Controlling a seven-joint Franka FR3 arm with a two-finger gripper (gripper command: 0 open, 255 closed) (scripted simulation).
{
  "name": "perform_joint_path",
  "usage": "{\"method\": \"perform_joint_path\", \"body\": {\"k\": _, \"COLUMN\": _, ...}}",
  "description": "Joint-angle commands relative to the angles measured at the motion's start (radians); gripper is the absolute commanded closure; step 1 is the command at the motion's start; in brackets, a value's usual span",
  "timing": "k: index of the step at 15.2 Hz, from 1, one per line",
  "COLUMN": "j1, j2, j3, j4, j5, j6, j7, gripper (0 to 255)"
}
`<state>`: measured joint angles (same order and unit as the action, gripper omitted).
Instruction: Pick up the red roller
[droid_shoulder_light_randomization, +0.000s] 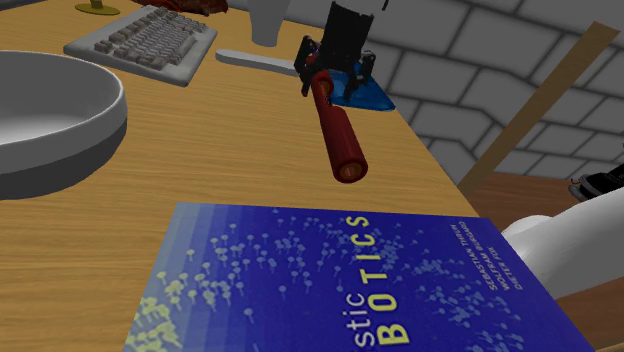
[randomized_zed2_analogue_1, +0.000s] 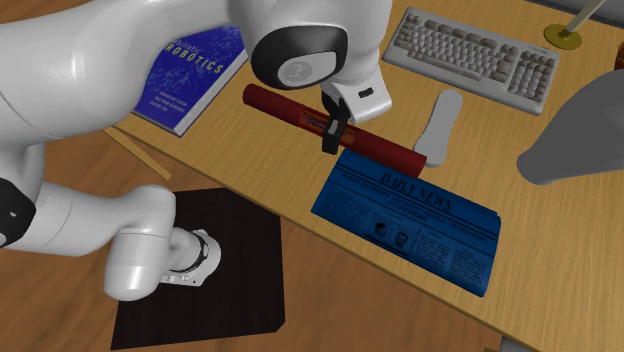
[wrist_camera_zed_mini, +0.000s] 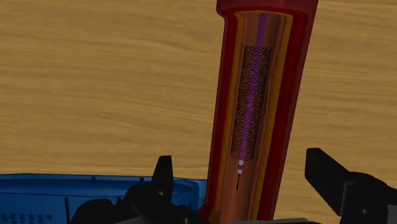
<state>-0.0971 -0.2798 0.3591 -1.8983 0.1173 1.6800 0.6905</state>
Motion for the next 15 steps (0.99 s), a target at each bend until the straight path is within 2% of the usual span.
{"method": "perform_joint_path", "body": {"k": 1, "j1": 0.001, "j2": 0.002, "j3": 0.002, "j4": -0.007, "j5": 0.000, "j6": 0.010, "j7": 0.002, "gripper": 0}}
{"method": "perform_joint_path", "body": {"k": 2, "j1": 0.001, "j2": 0.002, "j3": 0.002, "j4": -0.007, "j5": 0.000, "j6": 0.009, "j7": 0.002, "gripper": 255}}
{"method": "perform_joint_path", "body": {"k": 11, "j1": 0.001, "j2": 0.002, "j3": 0.002, "j4": -0.006, "j5": 0.000, "j6": 0.010, "j7": 0.002, "gripper": 255}}
{"method": "perform_joint_path", "body": {"k": 15, "j1": -0.001, "j2": 0.014, "j3": 0.001, "j4": 0.058, "j5": -0.005, "j6": -0.044, "j7": 0.006, "gripper": 255}}
